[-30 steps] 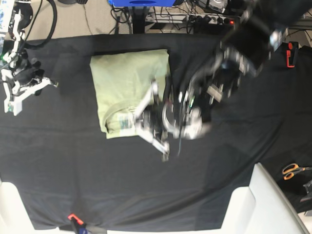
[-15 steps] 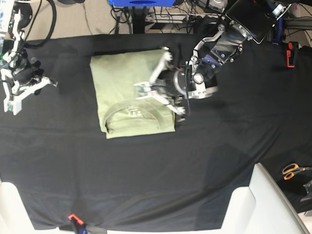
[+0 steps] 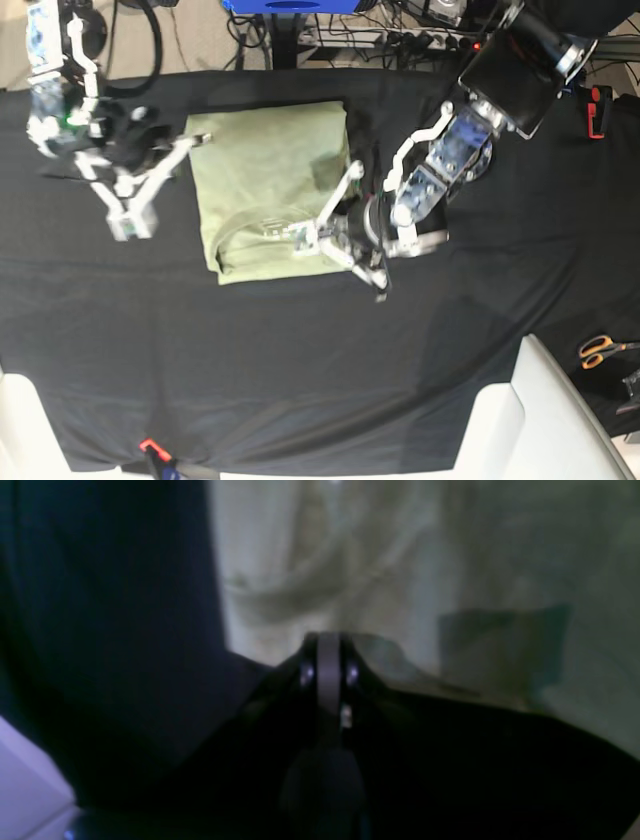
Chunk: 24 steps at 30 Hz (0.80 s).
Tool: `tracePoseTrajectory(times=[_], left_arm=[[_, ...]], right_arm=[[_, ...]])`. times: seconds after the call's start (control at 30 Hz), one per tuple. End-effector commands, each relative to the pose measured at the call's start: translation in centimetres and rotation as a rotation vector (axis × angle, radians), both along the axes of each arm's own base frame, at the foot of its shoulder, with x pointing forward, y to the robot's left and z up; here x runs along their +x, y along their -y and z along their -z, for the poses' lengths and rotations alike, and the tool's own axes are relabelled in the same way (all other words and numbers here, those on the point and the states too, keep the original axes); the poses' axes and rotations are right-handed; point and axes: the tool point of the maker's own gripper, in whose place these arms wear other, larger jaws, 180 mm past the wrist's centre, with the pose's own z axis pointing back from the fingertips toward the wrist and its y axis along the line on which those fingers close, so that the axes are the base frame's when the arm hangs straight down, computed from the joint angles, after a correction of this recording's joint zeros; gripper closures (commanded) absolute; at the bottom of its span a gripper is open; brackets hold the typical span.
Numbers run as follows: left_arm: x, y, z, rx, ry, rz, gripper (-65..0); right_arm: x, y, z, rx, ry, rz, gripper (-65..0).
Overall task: Fold the T-shirt properly
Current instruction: 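Grasp the folded shirt's sides with both grippers and tuck the edges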
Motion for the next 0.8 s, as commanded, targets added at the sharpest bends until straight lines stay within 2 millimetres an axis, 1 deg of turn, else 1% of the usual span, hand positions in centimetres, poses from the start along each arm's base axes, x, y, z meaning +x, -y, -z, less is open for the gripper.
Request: tracePoseTrajectory(times=[0.0, 0.13, 0.3, 0.37, 0.47, 0.5, 0.57, 0.63, 0.7, 0.73, 0.77], left_arm=[[1.2, -0.6, -0.5, 0.007, 0.021, -0.012, 0.0], [2.4, -2.1, 0.7, 0.045, -0.012, -0.048, 0.0], [3.2, -1.6, 1.8, 0.048, -0.05, -0.07, 0.0], [3.2, -0.9, 2.2, 0.017, -0.058, -0.063, 0.0], [2.8, 0.3, 3.0, -0.016, -0.085, -0.061, 0.0], [2.7, 0.9, 3.0, -0.025, -0.09, -0.058, 0.0], [2.6, 1.4, 3.2, -0.031, -0.099, -0.057, 0.0], [2.6, 1.4, 3.2, -0.031, -0.096, -0.057, 0.0], [2.6, 1.1, 3.2, -0.026, -0.096, -0.059, 0.0], [2.8, 1.0, 3.1, -0.025, -0.092, -0.061, 0.0], [3.4, 0.8, 2.7, -0.022, -0.076, -0.07, 0.0]], right_arm=[[0.7, -1.2, -1.0, 0.017, 0.03, -0.038, -0.2], [-0.1, -5.3, -1.2, 0.03, -0.009, -0.188, -0.2], [-1.1, -9.0, -1.6, 0.047, -0.03, -0.314, -0.2], [-1.7, -9.8, -1.6, 0.052, -0.042, -0.345, -0.2], [-3.1, -11.8, -1.8, 0.105, -0.057, -0.438, -0.2], [-3.3, -12.0, -1.9, 0.119, -0.058, -0.455, -0.2], [-3.6, -12.5, -2.0, 0.144, -0.06, -0.479, -0.2], [-3.9, -12.5, -1.3, 0.148, -0.084, -0.479, -0.2], [-3.7, -12.4, -0.4, 0.14, -0.111, -0.474, -0.2], [-3.9, -12.7, 0.1, 0.145, -0.131, -0.471, -0.2], [-3.9, -12.9, 0.7, 0.147, -0.148, -0.467, -0.2]])
